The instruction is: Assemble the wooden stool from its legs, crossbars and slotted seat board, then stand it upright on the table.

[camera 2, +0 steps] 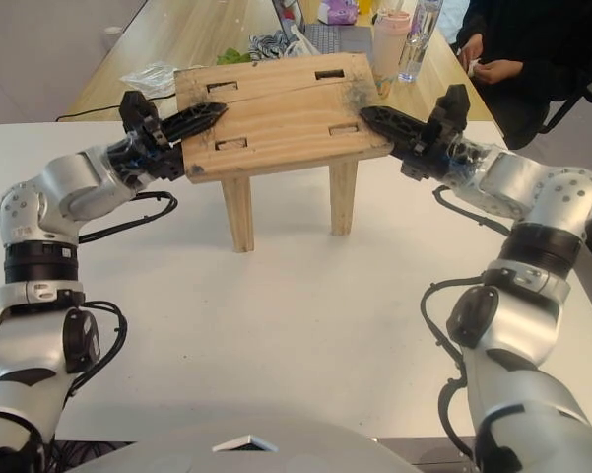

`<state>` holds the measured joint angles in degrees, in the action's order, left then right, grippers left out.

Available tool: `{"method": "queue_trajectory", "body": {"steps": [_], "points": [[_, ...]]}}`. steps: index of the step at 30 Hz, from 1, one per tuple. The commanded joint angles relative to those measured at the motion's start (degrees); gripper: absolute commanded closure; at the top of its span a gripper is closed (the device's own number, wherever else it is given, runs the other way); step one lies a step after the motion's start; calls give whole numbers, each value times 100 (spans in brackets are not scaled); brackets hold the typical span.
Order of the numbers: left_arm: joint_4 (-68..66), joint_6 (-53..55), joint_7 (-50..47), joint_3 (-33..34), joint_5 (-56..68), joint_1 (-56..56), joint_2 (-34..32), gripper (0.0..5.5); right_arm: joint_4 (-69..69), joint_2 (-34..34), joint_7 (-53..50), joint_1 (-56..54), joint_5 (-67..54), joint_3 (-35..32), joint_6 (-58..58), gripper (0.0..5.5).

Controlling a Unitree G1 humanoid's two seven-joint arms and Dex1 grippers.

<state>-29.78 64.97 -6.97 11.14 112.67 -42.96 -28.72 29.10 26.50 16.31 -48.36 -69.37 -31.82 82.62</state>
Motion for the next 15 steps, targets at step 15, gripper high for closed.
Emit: {"method": "queue_trajectory", "body": {"steps": [15], "points": [[-3668, -3022, 913, 763, -4362, -1910, 305, 224, 97, -1358, -2119, -687, -241, -719, 163, 188]]}}
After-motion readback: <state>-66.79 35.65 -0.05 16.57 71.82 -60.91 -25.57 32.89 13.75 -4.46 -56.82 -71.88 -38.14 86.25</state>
